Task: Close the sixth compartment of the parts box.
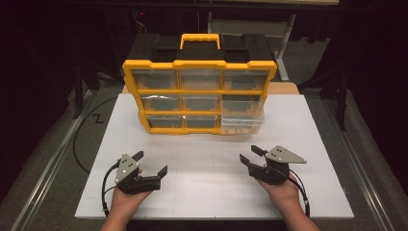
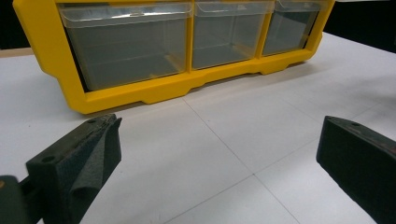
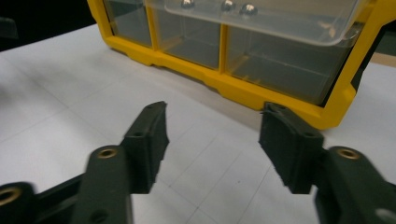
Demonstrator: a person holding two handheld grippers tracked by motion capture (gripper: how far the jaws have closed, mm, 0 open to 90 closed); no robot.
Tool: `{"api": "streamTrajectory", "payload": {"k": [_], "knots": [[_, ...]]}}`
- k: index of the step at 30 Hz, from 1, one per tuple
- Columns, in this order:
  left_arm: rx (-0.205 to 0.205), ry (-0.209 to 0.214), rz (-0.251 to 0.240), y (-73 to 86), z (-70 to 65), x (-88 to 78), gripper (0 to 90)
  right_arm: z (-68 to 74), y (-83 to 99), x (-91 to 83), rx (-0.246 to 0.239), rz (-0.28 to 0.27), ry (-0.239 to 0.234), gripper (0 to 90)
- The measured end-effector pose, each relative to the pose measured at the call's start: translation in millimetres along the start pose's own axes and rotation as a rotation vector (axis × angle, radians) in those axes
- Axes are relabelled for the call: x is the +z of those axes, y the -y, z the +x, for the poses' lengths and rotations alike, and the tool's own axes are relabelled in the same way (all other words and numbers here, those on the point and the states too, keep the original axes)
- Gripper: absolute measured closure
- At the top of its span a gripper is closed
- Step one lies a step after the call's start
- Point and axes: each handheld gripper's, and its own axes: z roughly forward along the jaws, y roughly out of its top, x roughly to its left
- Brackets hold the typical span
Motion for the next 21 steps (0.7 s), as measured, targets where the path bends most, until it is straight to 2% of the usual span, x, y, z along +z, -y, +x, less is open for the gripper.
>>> {"api": "streamTrajectory", "payload": {"k": [4,7,12,16,21], "knots": [[-0.007,0.003,0.000,0.4,0.9,0.3,0.7,0.4,-7.0,1.0,0.001,-0.011,0.004,64.5],[-0.009,0.003,-0.002,0.3,1.3,0.1,0.7,0.5,-13.6,-0.2,-0.010,-0.033,0.039,73.2],[-0.008,0.002,-0.003,0.3,2.1,-1.1,0.7,-0.9,-28.2,2.0,-0.002,-0.056,0.080,88.1],[-0.011,-0.001,-0.007,0.3,2.3,-1.7,0.7,0.2,-35.1,7.9,-0.005,-0.070,0.081,90.0],[-0.007,0.003,-0.007,0.4,1.9,-1.4,0.7,5.5,-44.9,16.2,-0.033,-0.082,0.108,90.0]]}}
